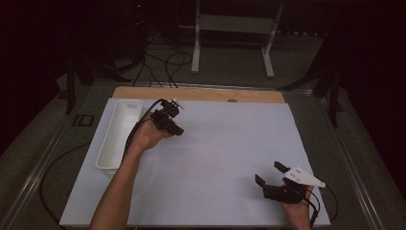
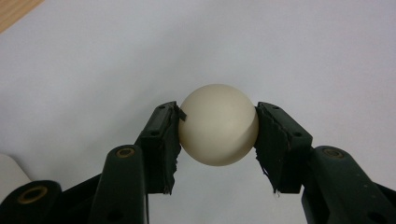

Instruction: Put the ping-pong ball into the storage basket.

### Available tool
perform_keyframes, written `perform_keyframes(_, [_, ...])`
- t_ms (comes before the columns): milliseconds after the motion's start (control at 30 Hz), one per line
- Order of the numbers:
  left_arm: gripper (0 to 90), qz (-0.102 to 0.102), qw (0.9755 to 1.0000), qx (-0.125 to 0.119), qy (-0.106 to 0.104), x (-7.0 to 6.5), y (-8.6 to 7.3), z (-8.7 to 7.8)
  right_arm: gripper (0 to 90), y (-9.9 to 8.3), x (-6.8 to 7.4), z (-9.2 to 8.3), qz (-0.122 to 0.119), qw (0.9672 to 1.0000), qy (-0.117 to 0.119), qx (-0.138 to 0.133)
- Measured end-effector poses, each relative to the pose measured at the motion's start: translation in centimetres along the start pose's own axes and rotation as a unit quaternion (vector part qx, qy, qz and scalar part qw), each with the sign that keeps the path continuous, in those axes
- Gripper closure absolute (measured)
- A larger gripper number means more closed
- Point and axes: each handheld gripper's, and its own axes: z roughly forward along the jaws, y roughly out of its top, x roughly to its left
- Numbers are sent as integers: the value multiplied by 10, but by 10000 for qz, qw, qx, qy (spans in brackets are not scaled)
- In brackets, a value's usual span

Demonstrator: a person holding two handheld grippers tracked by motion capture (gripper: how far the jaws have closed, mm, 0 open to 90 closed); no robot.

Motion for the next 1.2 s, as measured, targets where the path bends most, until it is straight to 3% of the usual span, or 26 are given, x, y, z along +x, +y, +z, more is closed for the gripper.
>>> perform_keyframes(1200, [512,168,9997,-167,-43,2,-7,-18,91,0,0,1,10,10000,12,0])
